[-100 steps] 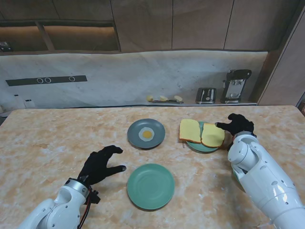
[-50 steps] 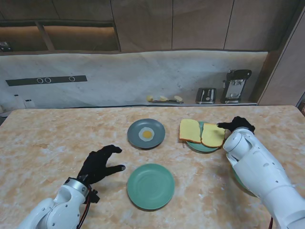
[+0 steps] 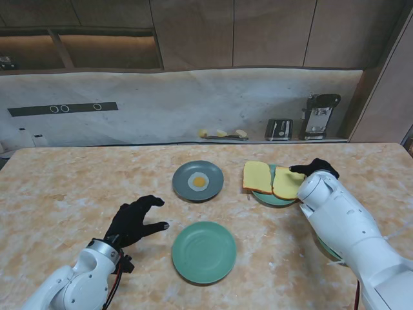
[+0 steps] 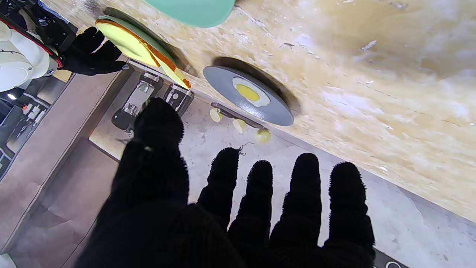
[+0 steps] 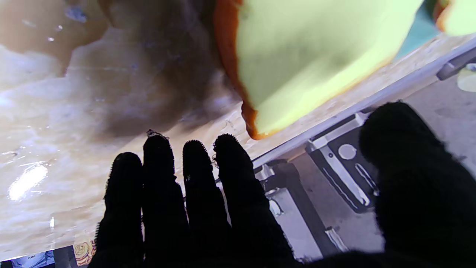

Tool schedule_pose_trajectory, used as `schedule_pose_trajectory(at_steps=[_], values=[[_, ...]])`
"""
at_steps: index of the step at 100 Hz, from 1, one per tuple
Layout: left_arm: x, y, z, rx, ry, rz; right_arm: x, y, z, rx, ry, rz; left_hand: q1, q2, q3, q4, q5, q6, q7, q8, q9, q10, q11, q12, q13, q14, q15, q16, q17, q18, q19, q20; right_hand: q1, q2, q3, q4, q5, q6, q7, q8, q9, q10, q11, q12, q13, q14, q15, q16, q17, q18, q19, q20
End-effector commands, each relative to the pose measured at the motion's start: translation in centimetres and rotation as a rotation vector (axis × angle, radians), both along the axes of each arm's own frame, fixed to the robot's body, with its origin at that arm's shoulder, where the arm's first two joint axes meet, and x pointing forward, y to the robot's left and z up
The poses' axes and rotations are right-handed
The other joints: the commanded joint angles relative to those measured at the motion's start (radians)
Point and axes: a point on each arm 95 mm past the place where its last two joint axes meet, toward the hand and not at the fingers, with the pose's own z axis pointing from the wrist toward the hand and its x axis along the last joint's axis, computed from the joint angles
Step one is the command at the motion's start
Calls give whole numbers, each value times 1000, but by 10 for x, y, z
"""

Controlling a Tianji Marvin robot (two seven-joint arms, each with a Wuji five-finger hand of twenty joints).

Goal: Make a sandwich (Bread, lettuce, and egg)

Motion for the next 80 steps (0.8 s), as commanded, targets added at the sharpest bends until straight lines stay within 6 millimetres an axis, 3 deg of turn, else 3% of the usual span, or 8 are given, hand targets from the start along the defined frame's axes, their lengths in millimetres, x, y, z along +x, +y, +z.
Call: schedule_pose_trajectory(at_steps=[1,48,80], values=[[0,0,-2,8,15,-3,3,10,-2,11,15,16,-4,35,-17,15,13,-13,-8,9,-9,-11,9,10,-16,-4,18,12,-4,3,12,23,-35,-7,8,-31,32,16,36,35,52,23,32,34,37,20,60,64,24,17,47,21],[1,1,-2,16,17,1,9,19,-7,41,32,-30,-4,36,-17,15,13,-22,0,14,-9,-11,10,11,-17,-5,19,12,-4,1,14,23,-15,-8,5,-29,84,29,70,95,119,54,54,66,97,44,131,121,78,53,96,38],[1,2,-4,20,17,3,8,23,-8,71,26,-68,-3,36,-17,15,14,-22,1,15,-9,-10,10,11,-18,-4,19,12,-4,3,15,23,43,-28,-7,-22,108,8,116,154,159,42,84,96,131,31,184,159,111,63,128,52]])
